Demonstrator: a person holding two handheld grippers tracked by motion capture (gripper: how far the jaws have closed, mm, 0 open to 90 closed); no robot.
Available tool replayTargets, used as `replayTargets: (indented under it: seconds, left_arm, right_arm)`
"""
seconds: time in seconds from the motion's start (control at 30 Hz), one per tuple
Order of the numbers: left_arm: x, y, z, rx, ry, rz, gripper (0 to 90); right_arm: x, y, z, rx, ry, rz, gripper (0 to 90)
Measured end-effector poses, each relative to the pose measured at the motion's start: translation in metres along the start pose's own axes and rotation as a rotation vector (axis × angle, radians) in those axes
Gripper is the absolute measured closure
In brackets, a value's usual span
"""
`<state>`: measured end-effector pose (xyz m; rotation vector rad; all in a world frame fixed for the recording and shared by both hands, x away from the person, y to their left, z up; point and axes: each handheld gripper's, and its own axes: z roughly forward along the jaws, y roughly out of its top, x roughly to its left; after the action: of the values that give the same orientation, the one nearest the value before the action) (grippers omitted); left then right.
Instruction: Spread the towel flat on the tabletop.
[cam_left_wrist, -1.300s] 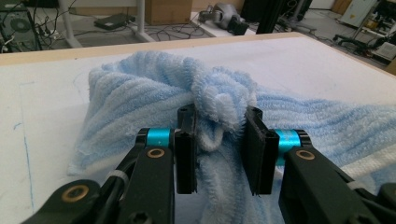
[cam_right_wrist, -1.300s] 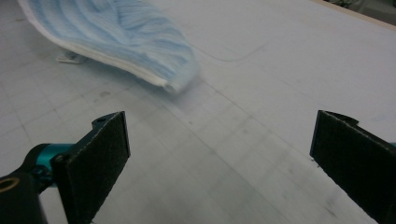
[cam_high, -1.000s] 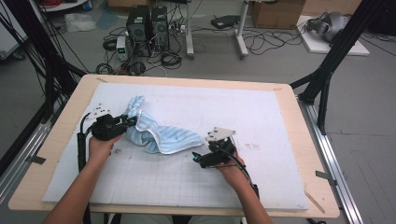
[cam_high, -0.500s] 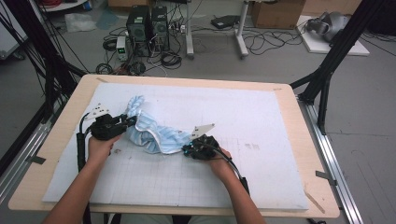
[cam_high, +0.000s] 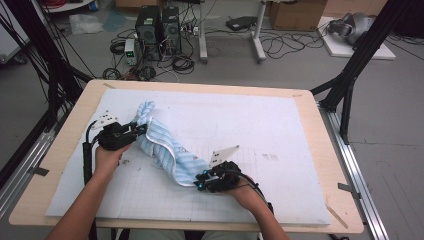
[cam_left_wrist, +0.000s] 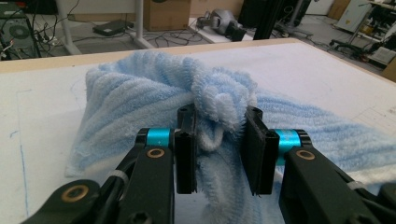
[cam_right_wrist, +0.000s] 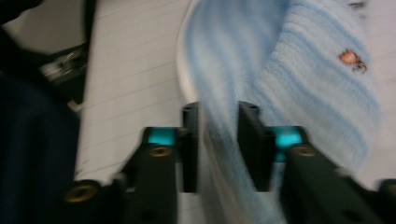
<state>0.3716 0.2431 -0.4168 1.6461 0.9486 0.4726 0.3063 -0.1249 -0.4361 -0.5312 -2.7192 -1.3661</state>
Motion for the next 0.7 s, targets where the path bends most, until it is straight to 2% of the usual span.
replayTargets:
  seconds: [0.03,0.07,0.1,0.23,0.33,0.4,0.43,0.47,0.5,0.53,0.57,0.6,0.63,0.7]
  left_arm:
    - [0.0,0.0,0.0,0.0,0.0,0.0,68.5]
    - [-0.003,0.0,0.002,0.005,-0.004,0.009,68.5]
    - [-0.003,0.0,0.002,0.005,-0.004,0.009,68.5]
    - [-0.004,-0.001,0.004,0.006,-0.002,0.016,68.5]
    - [-0.004,-0.001,0.004,0.003,0.0,0.013,68.5]
    - [-0.004,0.0,0.004,-0.001,0.002,0.016,68.5]
    - [-0.004,0.0,0.004,-0.005,0.002,0.014,68.5]
    - [-0.004,0.0,0.004,-0.006,0.001,0.015,68.5]
    - [-0.004,0.0,0.004,-0.005,0.0,0.019,68.6]
    - [-0.005,0.0,0.004,-0.002,-0.001,0.02,68.6]
    - [-0.005,0.0,0.004,-0.006,-0.003,0.02,68.6]
    - [-0.005,0.0,0.004,-0.006,-0.003,0.02,68.6]
    - [-0.006,0.0,0.004,-0.005,-0.003,0.02,68.5]
    - [-0.006,0.0,0.005,-0.008,-0.005,0.02,68.6]
  right_arm:
    - [-0.002,0.001,-0.003,-0.027,-0.028,0.01,56.6]
    - [-0.002,0.003,-0.006,-0.07,-0.077,0.028,46.3]
    - [-0.002,0.006,-0.008,-0.101,-0.102,0.038,41.5]
    - [0.002,0.025,-0.005,-0.182,-0.137,0.04,31.9]
    - [0.002,0.039,0.012,-0.19,-0.133,0.035,31.0]
    - [0.002,0.047,0.027,-0.163,-0.131,0.031,31.0]
    - [0.002,0.047,0.027,-0.163,-0.131,0.031,31.0]
    - [0.001,0.052,0.043,-0.124,-0.135,0.039,31.4]
    - [0.0,0.054,0.048,-0.114,-0.138,0.037,34.0]
    - [-0.001,0.056,0.054,-0.087,-0.16,0.038,43.2]
    - [-0.004,0.057,0.058,-0.054,-0.166,0.035,61.2]
    - [-0.007,0.058,0.06,-0.039,-0.166,0.028,72.2]
    - [-0.009,0.058,0.058,-0.049,-0.184,0.018,80.9]
    - [-0.017,0.059,0.05,-0.091,-0.216,0.015,84.9]
